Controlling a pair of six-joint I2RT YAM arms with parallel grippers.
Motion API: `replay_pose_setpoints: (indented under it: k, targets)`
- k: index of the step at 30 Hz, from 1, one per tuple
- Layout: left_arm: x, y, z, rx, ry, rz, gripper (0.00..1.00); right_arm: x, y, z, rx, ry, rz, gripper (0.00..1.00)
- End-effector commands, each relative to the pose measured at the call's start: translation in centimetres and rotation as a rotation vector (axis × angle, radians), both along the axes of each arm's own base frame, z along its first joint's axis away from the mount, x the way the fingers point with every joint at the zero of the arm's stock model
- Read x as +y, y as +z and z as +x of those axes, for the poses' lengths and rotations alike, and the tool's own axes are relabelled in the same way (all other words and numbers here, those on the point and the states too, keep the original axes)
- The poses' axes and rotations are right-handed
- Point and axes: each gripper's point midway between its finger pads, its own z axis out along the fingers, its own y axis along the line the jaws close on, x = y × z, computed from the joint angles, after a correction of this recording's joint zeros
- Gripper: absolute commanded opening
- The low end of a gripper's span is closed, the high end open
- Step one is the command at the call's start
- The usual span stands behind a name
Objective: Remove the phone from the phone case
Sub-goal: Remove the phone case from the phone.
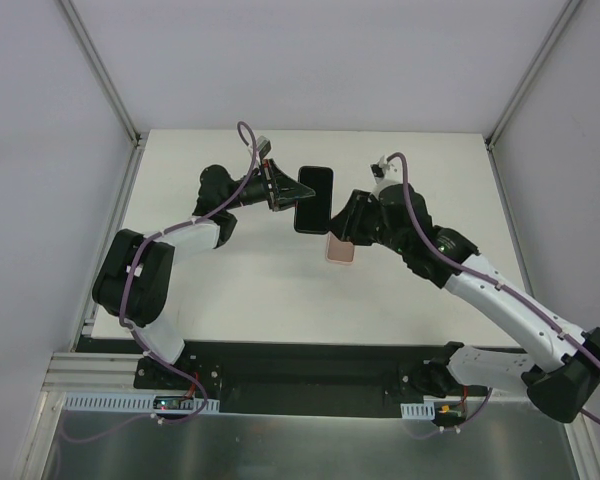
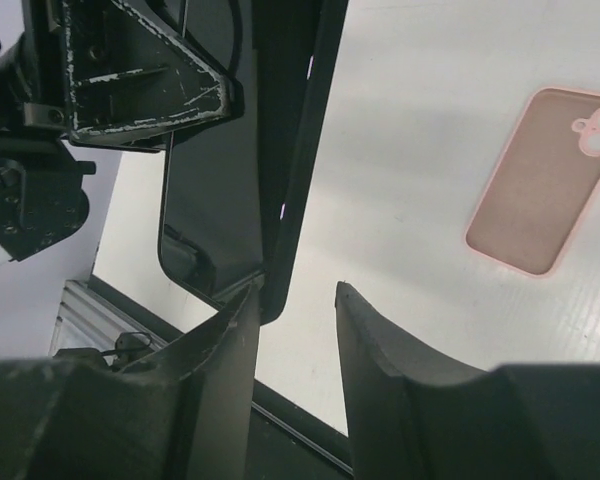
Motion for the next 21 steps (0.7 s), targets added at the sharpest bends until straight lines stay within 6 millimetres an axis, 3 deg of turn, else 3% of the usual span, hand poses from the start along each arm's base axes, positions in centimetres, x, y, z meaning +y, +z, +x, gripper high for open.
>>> replay_pose_setpoints:
  k: [1,9,21]
  targets:
    - [0.7,4.3,-1.2,-0.159,0.02,-0.06,0.0,-1.8,0.1,0.8,-0.015,-0.089,-0.102,0.37]
    - [0.7,4.6,-1.2,-0.16,0.024,-0.063,0.0,-2.9,-1.7,0.9,0.006,-0.142,-0.243,0.29]
    - [1.0,5.9,-1.5,-0.179,0.026,-0.088,0.0,-4.8,-7.0,1.0,0.101,-0.206,-0.437,0.28]
